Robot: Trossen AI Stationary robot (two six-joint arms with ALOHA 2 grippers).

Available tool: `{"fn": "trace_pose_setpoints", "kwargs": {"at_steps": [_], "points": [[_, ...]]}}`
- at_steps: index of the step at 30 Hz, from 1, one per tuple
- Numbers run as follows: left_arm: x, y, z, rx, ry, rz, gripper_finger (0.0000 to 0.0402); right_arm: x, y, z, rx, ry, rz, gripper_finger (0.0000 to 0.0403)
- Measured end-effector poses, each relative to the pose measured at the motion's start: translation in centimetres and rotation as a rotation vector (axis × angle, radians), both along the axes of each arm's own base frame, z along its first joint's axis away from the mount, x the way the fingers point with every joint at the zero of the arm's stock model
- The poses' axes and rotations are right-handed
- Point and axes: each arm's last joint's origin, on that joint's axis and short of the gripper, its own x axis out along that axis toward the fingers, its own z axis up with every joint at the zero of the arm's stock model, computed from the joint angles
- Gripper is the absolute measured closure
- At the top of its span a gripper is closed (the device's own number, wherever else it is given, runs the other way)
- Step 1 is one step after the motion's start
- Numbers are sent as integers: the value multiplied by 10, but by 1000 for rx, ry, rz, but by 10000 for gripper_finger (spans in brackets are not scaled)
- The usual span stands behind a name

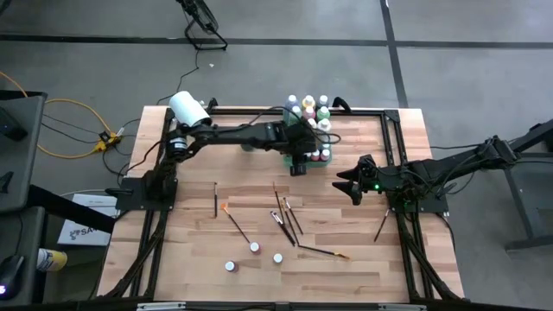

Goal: Pick & Place Paint Supplies
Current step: Put the blue small paint bottle into the green bin

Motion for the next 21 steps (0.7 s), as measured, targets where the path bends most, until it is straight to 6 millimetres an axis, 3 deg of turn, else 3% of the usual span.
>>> {"fn": "trace_pose_setpoints", "kwargs": {"at_steps": [21], "points": [[9,0,-22,-28,15,17,290,0,0,0,0,0,1,151]]}}
